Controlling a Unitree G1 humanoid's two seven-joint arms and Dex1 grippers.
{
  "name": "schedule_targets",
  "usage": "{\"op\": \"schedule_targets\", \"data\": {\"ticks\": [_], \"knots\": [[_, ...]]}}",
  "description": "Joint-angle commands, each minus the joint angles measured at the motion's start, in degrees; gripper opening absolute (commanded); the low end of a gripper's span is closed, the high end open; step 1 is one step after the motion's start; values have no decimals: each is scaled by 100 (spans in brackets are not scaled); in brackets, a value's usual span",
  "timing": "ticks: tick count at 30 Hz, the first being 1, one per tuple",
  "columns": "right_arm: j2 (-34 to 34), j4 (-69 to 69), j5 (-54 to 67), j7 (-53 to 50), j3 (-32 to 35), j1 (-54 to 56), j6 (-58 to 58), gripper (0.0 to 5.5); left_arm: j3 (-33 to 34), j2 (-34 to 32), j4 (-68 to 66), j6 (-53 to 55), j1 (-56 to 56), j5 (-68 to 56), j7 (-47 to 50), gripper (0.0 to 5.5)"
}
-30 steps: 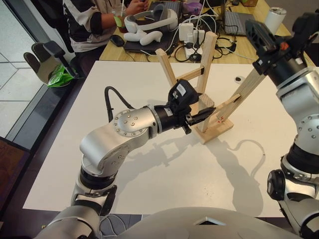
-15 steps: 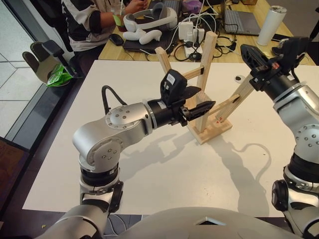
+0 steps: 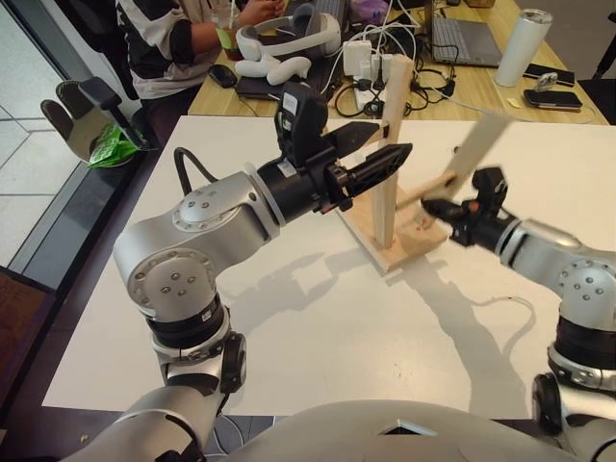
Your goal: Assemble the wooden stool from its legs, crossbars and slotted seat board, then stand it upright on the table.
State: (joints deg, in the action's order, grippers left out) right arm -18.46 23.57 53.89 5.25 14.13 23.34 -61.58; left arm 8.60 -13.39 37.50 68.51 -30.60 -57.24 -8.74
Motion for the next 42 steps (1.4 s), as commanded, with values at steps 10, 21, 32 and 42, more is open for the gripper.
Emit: {"op": "schedule_targets", "data": {"ticks": [10, 21, 32, 42], "knots": [[413, -1963, -702, -40, -775, 1280, 1249, 0, -70, -191, -184, -139, -203, -552, 373, 300], [588, -1902, -378, -235, -811, 133, -1244, 0, -237, -394, -160, -376, -71, -456, 438, 300], [1303, -353, 49, -1096, 760, 2393, 1070, 0, 981, -474, -630, -1006, -94, -771, 1341, 300], [7, -1849, -875, -1424, 2306, 1029, 1784, 0, 1772, -798, -309, -404, 2104, 784, 3622, 300]]}}
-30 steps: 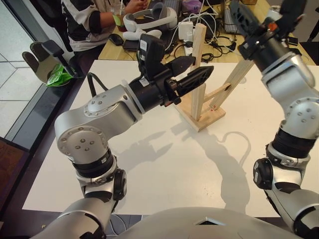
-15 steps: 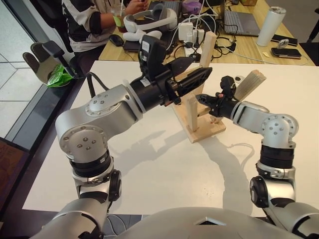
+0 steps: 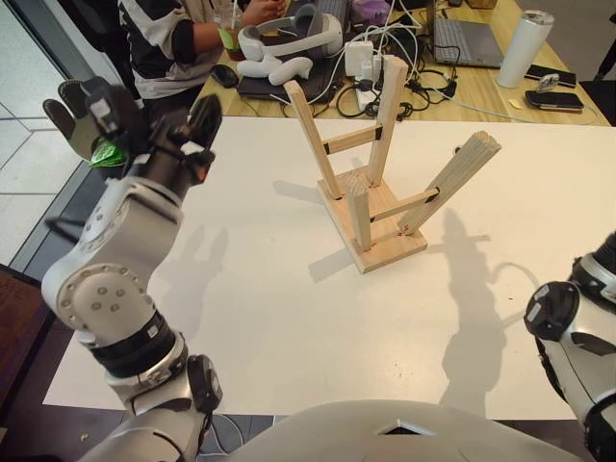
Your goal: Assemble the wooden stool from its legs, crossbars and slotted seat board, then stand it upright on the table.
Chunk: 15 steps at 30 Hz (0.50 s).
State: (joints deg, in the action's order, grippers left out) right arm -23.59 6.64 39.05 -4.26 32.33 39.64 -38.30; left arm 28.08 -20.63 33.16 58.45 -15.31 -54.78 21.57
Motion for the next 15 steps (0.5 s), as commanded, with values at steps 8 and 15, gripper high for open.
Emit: {"op": "schedule_targets", "data": {"ticks": [8, 15], "knots": [[3041, 1588, 4609, -2496, -505, -2296, -1821, 0, -1862, 3242, 386, 1794, -621, 487, 2191, 300], [2077, 1867, 5955, -3019, -1457, -2766, -1703, 0, -2561, 4256, 492, 2649, -535, 291, 2085, 300]]}}
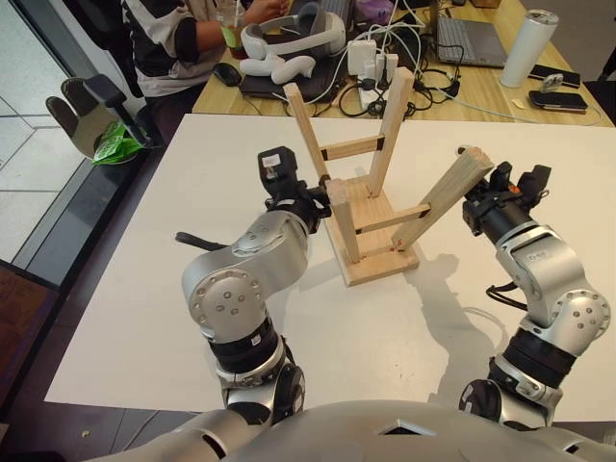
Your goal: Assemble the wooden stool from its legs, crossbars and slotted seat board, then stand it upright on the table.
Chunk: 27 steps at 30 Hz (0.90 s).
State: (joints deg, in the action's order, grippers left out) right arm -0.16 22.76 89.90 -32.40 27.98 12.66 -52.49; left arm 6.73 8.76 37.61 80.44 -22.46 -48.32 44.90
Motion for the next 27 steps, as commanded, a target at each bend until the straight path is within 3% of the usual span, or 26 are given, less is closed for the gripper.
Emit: {"op": "schedule_targets", "data": {"ticks": [1, 7, 10, 14, 21, 24, 27], "knots": [[-360, 253, 826, -222, -1021, -84, -209, 0, -310, 1187, 82, 506, 192, -319, -293, 300], [-1309, -285, 281, 231, -75, 207, 845, 0, 1287, -593, 381, 541, 215, 307, -722, 300], [-1496, -569, 156, 398, 191, 332, 1361, 0, 1628, -754, 504, 565, 220, 644, -911, 300], [-1476, -602, 223, 261, -52, 104, 1417, 0, 1558, -184, 689, 593, 90, 1084, -891, 300], [-1372, 474, 1794, 458, -1717, -357, 749, 0, 389, 2324, 488, 1006, -164, 1043, -1003, 300], [-1501, 466, 1795, 532, -1805, -278, 801, 0, 194, 2466, 460, 1005, -146, 1049, -978, 300], [-1915, 192, 940, 774, -1488, -137, 864, 0, 365, 2133, 482, 993, -155, 1096, -1019, 300]]}}
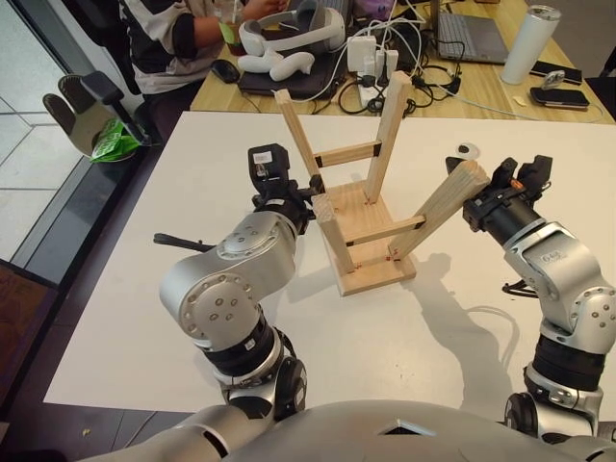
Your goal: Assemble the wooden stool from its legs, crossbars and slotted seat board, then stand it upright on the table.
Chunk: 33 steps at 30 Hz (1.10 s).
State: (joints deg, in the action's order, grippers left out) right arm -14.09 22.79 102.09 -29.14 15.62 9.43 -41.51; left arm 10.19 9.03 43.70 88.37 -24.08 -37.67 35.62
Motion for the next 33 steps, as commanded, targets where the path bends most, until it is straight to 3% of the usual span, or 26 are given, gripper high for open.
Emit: {"op": "schedule_targets", "data": {"ticks": [1, 4, 6, 10, 17, 23, 33], "knots": [[-693, 38, -686, 510, -94, 315, -120, 0, 76, 1872, -128, 175, -40, 58, -121, 300], [-1281, -212, -2187, 683, 90, 697, 350, 0, -147, 717, -171, -79, -232, 314, -203, 300], [-1946, 215, -3814, 1204, -245, 787, 690, 0, -326, -32, -243, -409, -358, 612, -304, 300], [-2502, 1748, -5283, 1836, -732, 769, 928, 0, -96, -302, -340, -1073, -430, 1095, -525, 300], [-2616, 2977, -5841, 2707, -698, -506, 900, 106, -107, -528, -396, -1551, -423, 1652, -892, 304], [-2355, 2816, -6206, 2710, -611, -1661, 541, 198, -270, -535, -403, -1677, -302, 1999, -1137, 304], [-1662, 2062, -4995, 2761, -529, -1086, -322, 343, -432, -542, -436, -1774, -272, 2439, -1460, 304]]}}
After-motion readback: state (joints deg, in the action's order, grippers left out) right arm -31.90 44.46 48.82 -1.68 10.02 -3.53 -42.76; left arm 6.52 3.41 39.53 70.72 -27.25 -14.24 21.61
